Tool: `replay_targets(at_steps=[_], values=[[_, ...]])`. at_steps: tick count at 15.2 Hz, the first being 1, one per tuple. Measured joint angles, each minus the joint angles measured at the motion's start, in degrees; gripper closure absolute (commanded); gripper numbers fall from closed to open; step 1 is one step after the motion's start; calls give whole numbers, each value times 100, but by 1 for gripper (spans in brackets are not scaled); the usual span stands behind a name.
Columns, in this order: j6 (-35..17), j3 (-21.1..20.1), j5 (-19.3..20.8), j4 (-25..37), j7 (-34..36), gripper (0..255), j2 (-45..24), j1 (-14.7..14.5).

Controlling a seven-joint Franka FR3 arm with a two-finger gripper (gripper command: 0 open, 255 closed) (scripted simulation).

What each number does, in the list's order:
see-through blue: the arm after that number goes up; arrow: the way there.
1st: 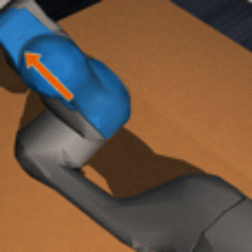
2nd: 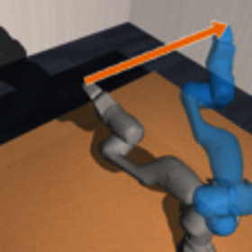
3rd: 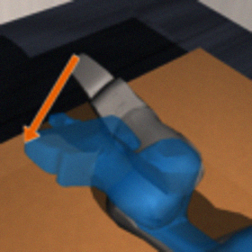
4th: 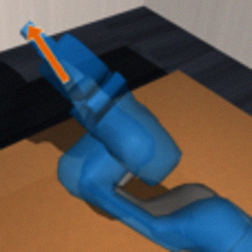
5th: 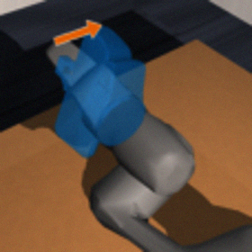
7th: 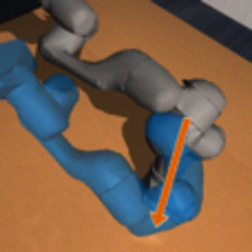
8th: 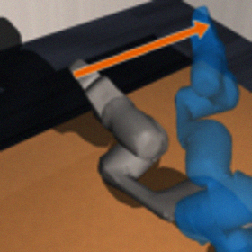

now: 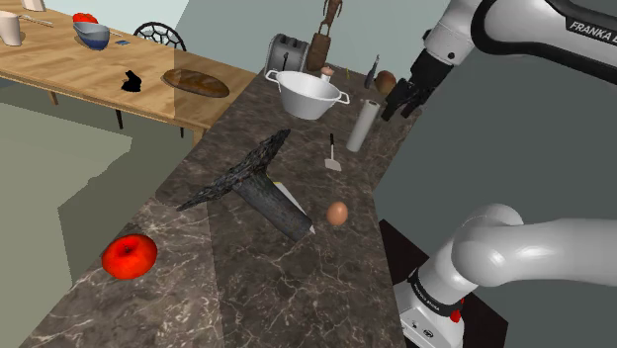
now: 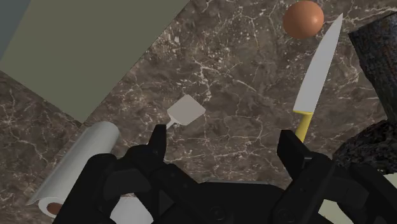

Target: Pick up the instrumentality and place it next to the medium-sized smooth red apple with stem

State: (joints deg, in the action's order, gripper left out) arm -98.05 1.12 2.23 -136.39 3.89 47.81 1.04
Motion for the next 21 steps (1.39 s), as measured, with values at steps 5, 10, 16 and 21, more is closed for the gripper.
replay_targets(at_steps=[5,10,16,21], values=[[-483,-53,-16,-57,378,0,-499,155],[-1233,-77,-5,22,961,0,-1446,416],[-2059,-78,22,321,1684,0,-2704,698],[-2571,6,51,752,2224,0,-3764,916]])
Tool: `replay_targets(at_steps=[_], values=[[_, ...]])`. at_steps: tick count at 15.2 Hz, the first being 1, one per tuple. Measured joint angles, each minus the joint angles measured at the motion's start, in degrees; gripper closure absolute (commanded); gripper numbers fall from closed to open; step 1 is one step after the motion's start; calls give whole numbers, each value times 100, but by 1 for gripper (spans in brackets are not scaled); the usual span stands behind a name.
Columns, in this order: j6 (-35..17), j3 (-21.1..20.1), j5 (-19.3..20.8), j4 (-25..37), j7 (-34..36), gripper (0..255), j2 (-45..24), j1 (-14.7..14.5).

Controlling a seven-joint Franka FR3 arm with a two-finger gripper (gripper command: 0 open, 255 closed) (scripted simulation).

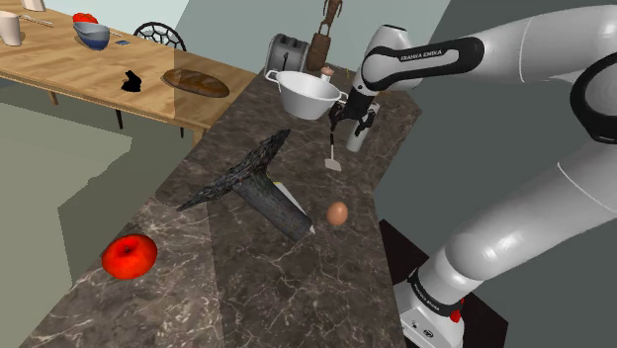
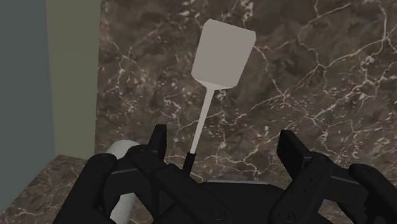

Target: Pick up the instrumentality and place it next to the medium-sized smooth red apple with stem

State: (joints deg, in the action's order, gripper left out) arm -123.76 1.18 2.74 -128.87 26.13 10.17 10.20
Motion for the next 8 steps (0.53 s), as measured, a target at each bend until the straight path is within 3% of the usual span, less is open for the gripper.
replay_targets(at_steps=[8], values=[[-525,185,-49,817,757,0,-1523,223]])
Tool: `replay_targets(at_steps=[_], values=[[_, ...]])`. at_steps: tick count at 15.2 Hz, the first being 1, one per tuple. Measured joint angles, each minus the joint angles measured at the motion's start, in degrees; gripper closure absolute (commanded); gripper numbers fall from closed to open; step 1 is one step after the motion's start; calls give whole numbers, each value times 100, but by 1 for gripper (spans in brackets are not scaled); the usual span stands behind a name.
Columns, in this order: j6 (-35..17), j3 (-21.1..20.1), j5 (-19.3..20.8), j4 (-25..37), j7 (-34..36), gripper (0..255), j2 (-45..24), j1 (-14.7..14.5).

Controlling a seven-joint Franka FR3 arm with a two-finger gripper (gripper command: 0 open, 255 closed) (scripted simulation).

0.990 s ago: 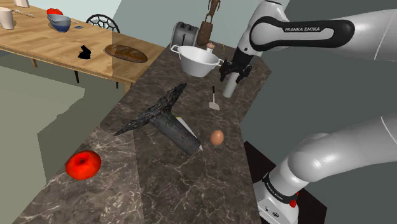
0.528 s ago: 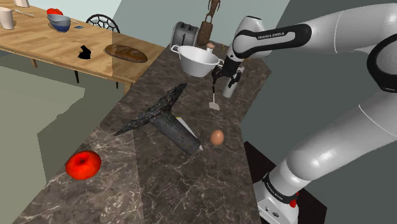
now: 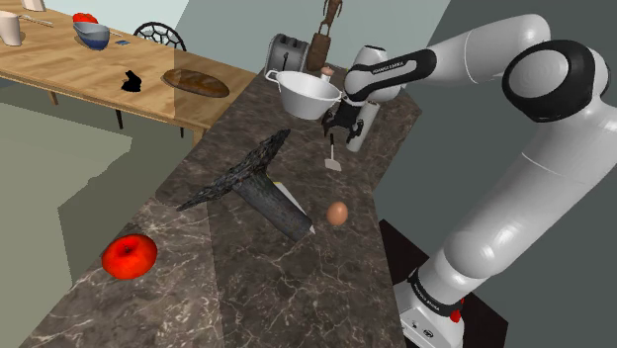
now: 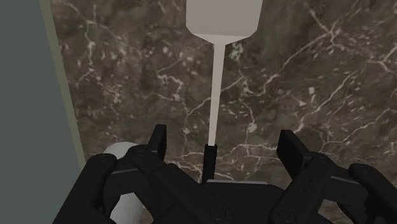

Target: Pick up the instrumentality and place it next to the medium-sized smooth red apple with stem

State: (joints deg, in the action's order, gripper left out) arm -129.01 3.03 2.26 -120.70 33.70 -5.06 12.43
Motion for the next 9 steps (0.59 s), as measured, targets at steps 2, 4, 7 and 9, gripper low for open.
replay_targets(at_steps=[2,4,7,9], values=[[-165,19,-4,-57,24,0,-116,19],[-313,26,-9,-90,23,0,-233,28],[-494,32,-16,-131,14,0,-372,38],[-537,30,-16,-146,20,0,-399,36]])
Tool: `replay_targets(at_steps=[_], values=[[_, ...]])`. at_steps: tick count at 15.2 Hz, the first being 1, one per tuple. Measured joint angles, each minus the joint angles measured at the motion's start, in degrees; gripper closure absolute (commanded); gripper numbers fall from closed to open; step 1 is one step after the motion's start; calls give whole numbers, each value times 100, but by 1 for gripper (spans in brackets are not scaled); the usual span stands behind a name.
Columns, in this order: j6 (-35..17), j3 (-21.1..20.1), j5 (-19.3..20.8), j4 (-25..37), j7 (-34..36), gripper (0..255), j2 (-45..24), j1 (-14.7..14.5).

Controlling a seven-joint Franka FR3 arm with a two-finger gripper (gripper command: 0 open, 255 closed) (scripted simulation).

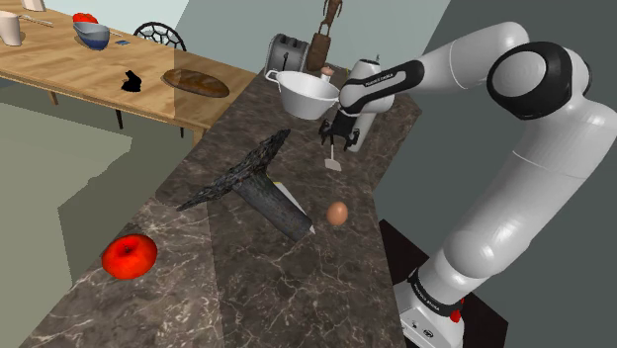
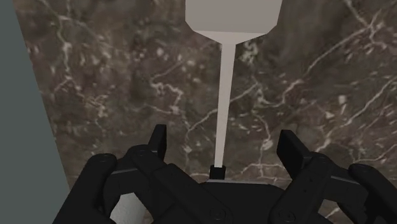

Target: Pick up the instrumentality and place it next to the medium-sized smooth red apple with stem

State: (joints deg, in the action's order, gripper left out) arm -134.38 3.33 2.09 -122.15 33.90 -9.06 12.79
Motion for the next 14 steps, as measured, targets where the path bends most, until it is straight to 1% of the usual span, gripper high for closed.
replay_targets(at_steps=[4,5,14], values=[[-14,1,0,-7,-2,0,-5,2],[-14,1,0,-7,-2,255,-5,2],[-14,1,0,-7,-2,255,-5,2]])
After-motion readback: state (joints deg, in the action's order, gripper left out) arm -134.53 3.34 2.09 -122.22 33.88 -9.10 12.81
